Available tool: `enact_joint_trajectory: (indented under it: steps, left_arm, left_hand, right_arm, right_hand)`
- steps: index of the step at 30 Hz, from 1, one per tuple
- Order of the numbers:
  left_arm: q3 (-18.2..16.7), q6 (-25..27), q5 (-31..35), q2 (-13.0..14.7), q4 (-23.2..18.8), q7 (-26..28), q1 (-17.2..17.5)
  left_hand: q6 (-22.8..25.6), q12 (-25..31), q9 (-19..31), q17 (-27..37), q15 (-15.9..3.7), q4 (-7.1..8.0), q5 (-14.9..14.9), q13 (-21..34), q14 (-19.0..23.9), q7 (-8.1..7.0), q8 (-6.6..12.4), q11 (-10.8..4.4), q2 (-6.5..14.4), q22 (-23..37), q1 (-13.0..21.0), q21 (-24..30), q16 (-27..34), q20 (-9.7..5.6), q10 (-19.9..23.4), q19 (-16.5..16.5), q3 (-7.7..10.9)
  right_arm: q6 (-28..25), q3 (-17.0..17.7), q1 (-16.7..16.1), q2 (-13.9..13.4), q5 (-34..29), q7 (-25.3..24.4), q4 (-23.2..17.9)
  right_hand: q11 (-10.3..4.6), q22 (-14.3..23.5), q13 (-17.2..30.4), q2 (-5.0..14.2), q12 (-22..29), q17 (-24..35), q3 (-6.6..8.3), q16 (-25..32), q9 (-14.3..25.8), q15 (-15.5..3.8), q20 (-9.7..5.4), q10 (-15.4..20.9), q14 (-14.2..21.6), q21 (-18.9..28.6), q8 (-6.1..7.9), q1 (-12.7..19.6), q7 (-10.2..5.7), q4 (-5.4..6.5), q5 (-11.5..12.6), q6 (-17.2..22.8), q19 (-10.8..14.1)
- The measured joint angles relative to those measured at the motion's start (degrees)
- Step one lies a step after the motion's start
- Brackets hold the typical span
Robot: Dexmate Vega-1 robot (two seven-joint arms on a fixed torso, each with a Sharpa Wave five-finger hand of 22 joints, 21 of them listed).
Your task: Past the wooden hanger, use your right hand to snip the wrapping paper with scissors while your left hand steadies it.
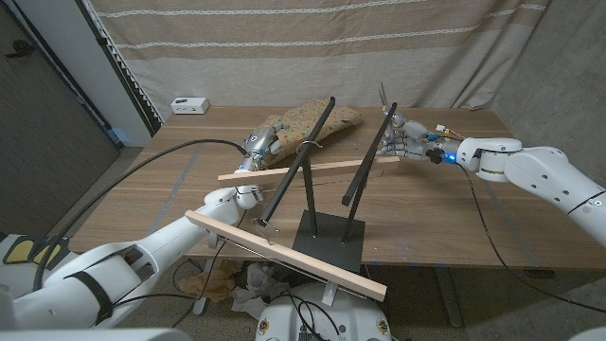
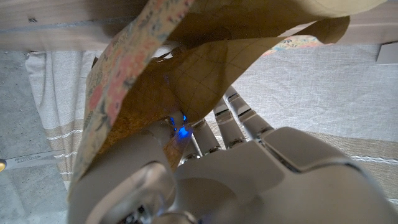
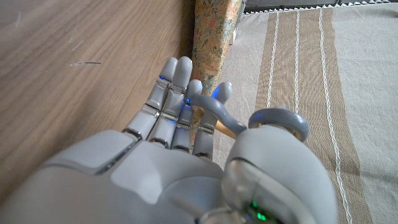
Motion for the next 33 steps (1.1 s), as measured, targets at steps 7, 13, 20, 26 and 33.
enact_joint_trajectory:
  steps: [7,13,20,26,33]
  left_arm:
    - [0.1,-0.4,0.1,-0.5,1.1,1.7,-0.9]
    - [0.6,-1.8,0.2,-1.4,3.0,3.2,-2.3]
    - [1.2,-3.9,0.7,-1.5,3.9,4.4,-3.2]
    - [1.4,-4.4,1.2,-1.2,3.9,4.6,-3.3]
    - [1.7,-4.5,1.9,-0.3,2.8,4.6,-2.9]
  left_hand:
    - [0.0,-0.3,0.6,0.0,0.00,0.16,0.2,0.0,0.0,0.00,0.36,0.00,0.0,0.3,0.0,0.2,-0.5,0.00,-0.6,0.0,0.16]
    - [0.0,-0.2,1.3,0.0,0.00,0.18,0.4,0.3,0.0,0.01,0.79,0.09,0.0,0.3,0.0,0.2,-0.5,0.00,-0.3,0.0,0.19]
    - [0.0,0.0,1.8,0.0,0.00,0.18,0.4,0.5,0.0,0.01,1.15,0.00,0.0,0.3,0.0,0.2,-0.5,0.00,-0.2,0.0,0.19]
    - [0.0,0.0,2.1,0.0,0.00,0.18,0.4,0.5,0.0,0.02,1.38,0.00,0.0,0.3,0.0,0.2,-0.9,0.00,-0.2,0.0,0.19]
    - [0.0,0.0,2.4,0.0,0.00,0.17,0.7,0.8,0.0,0.02,1.39,0.00,0.0,0.3,0.0,0.2,-0.9,0.00,-0.2,0.0,0.18]
  right_arm:
    - [-0.3,-0.5,0.4,-0.4,-0.4,2.0,0.5]
    - [-0.4,-1.1,0.9,-0.8,-1.0,4.0,0.7]
    - [-0.4,-2.0,1.7,-1.8,-1.9,6.7,1.0]
    - [-0.4,-2.4,2.3,-2.5,-2.3,8.1,1.4]
    - [0.2,-3.4,3.4,-3.2,-4.1,12.7,2.5]
  right_hand:
    - [0.00,0.0,-0.7,0.06,0.0,-0.3,-0.29,-0.2,-0.4,0.00,0.20,0.0,0.0,-0.4,-0.01,-0.4,0.09,0.12,0.0,0.1,0.2]
    - [0.01,0.0,-3.4,-0.02,0.0,-1.2,-0.30,-1.4,-2.5,0.00,0.21,0.0,0.0,-0.4,-1.52,-0.5,0.50,0.13,-0.2,0.5,0.2]
    - [0.01,-0.1,-6.1,-0.57,0.0,-1.9,-1.09,-2.9,-5.3,0.00,0.90,0.0,0.0,-0.4,-3.69,-1.0,1.21,0.44,-0.2,1.2,0.3]
    - [0.01,-0.3,-9.0,-0.32,0.0,-3.6,-1.75,-5.2,-8.4,-0.02,1.54,0.0,0.0,-0.4,-5.93,-1.5,1.82,0.75,-0.2,1.8,0.9]
    - [0.40,-0.3,-11.5,-0.48,0.0,-5.2,-2.11,-7.4,-11.1,-0.33,1.85,0.4,0.3,-0.4,-8.22,-1.7,1.92,1.00,-0.7,2.0,1.2]
